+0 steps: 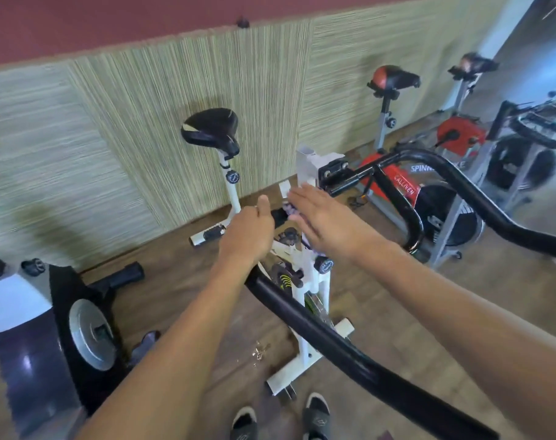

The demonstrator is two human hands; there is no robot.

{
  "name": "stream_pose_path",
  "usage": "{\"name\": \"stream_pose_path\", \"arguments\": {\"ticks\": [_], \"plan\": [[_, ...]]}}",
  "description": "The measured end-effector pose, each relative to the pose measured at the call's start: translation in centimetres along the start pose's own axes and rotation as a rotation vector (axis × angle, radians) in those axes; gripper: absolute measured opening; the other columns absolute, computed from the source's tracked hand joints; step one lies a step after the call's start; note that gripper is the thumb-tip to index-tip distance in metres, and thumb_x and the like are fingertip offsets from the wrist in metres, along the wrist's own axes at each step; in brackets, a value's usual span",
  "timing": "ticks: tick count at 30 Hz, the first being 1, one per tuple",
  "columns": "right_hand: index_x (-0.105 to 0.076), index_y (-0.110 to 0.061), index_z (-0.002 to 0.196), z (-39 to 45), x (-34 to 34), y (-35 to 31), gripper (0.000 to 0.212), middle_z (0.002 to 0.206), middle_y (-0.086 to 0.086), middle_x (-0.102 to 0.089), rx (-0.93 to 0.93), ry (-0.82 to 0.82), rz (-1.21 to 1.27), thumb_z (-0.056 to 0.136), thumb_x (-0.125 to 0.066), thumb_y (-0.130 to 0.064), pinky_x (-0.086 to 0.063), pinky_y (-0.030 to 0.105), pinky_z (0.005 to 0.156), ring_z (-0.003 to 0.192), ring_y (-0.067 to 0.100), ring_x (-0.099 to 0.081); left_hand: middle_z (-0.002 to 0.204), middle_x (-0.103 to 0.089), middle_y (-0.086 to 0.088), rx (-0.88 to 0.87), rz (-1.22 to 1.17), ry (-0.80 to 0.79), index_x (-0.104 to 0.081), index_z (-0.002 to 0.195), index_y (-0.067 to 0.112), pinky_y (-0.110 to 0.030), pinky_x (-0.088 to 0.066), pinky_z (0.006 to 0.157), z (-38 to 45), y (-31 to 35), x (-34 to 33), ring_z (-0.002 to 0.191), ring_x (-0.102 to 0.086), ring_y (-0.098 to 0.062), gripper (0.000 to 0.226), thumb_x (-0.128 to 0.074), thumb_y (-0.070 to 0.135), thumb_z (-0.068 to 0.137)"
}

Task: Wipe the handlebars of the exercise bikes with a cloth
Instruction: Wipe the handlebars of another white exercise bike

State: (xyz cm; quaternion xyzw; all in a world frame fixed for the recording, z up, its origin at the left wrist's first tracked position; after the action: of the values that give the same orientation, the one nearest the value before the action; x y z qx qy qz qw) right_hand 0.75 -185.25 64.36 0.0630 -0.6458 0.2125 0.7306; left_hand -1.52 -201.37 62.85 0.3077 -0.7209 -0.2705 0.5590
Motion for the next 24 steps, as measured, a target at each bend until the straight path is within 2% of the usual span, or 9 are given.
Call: {"name": "stream_pose_path", "arguments": {"ticks": [2,5,9,11,13,14,17,20,24], "plan": [[-0.055,0.002,0.138,2.0,-1.7,0.0,0.053,0.135,0.02,-0.059,0.011,-0.022,-0.106,0.108,-0.031,-0.035,-0.041,0.04,0.109,0.125,0.038,-0.056,0.096,-0.068,-0.014,-0.033,0.122,0.067,-0.062,0.089,0.014,-0.048,-0.052,0.09,-0.1,0.0,-0.2,0.094,-0.064,-0.037,0.059,-0.018,0.048,0.107],[-0.059,-0.002,0.128,3.6,-1.0,0.0,0.042,0.119,0.016,-0.064,-0.007,-0.051,-0.155,0.11,-0.035,-0.032,-0.044,0.035,0.092,0.108,0.035,-0.061,0.093,-0.066,-0.014,-0.06,0.209,0.108,-0.063,0.087,0.014,-0.049,-0.053,0.087,-0.2,-0.1,-0.1,0.09,-0.063,-0.037,0.057,-0.019,0.044,0.107],[-0.047,0.008,0.144,-1.9,-1.0,0.5,0.05,0.146,0.027,-0.051,0.043,0.07,-0.368,0.105,-0.033,-0.02,-0.039,0.044,0.118,0.135,0.039,-0.051,0.095,-0.063,-0.014,-0.07,0.259,0.115,-0.065,0.1,0.009,-0.041,-0.048,0.075,0.0,-0.2,-0.2,0.084,-0.058,-0.033,0.055,-0.02,0.039,0.108],[-0.033,0.012,0.151,-5.3,-1.1,0.5,0.055,0.156,0.032,-0.036,0.059,0.009,-0.548,0.099,-0.029,-0.006,-0.033,0.048,0.122,0.145,0.043,-0.038,0.094,-0.063,-0.014,-0.077,0.28,0.127,-0.064,0.1,0.007,-0.04,-0.045,0.072,0.1,0.0,-0.3,0.081,-0.057,-0.032,0.054,-0.021,0.039,0.109],[-0.018,0.015,0.154,-5.4,-1.7,0.5,0.059,0.159,0.036,-0.024,0.057,-0.029,-0.581,0.097,-0.012,-0.001,-0.028,0.05,0.124,0.149,0.045,-0.027,0.09,-0.061,-0.011,-0.083,0.308,0.136,-0.063,0.096,0.007,-0.039,-0.044,0.072,0.0,0.1,-0.4,0.079,-0.055,-0.032,0.053,-0.022,0.039,0.109],[-0.017,0.015,0.153,-4.1,-2.2,0.5,0.057,0.159,0.036,-0.026,0.063,-0.006,-0.568,0.099,-0.014,-0.001,-0.029,0.05,0.123,0.149,0.045,-0.028,0.089,-0.06,-0.01,-0.087,0.323,0.143,-0.062,0.094,0.008,-0.039,-0.044,0.073,-0.1,0.2,-0.4,0.079,-0.055,-0.032,0.053,-0.022,0.038,0.109],[-0.037,0.014,0.147,0.1,-2.8,-0.2,0.05,0.148,0.032,-0.045,-0.007,0.034,-0.549,0.106,-0.047,-0.013,-0.038,0.046,0.118,0.14,0.041,-0.045,0.088,-0.065,-0.011,-0.103,0.35,0.159,-0.064,0.087,0.01,-0.044,-0.054,0.078,0.0,0.1,-0.3,0.08,-0.063,-0.034,0.056,-0.022,0.04,0.109],[-0.036,0.011,0.149,-1.7,-2.7,0.5,0.052,0.15,0.03,-0.044,-0.01,0.082,-0.468,0.108,-0.045,-0.02,-0.037,0.044,0.12,0.139,0.04,-0.047,0.081,-0.065,-0.011,-0.137,0.363,0.14,-0.058,0.077,0.016,-0.047,-0.056,0.077,-0.1,0.2,-0.3,0.074,-0.064,-0.031,0.058,-0.018,0.044,0.109],[-0.047,0.006,0.146,-8.7,-0.6,2.2,0.048,0.143,0.022,-0.054,-0.054,0.131,-0.33,0.109,-0.038,-0.025,-0.041,0.038,0.114,0.13,0.034,-0.057,0.075,-0.064,-0.011,-0.212,0.389,0.135,-0.06,0.087,0.015,-0.047,-0.058,0.07,-0.3,0.0,-0.5,0.065,-0.062,-0.029,0.062,-0.014,0.051,0.108]]}}
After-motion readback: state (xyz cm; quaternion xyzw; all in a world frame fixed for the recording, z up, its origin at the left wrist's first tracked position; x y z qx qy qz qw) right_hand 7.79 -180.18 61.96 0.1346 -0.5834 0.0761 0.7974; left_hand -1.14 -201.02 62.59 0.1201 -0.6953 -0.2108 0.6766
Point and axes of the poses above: each hand's wrist, its own z-axis towards the middle knuckle, its own x-axis out of the back of the hand, y = z × x, the point moved 1 cm from there along z, towards the middle knuckle
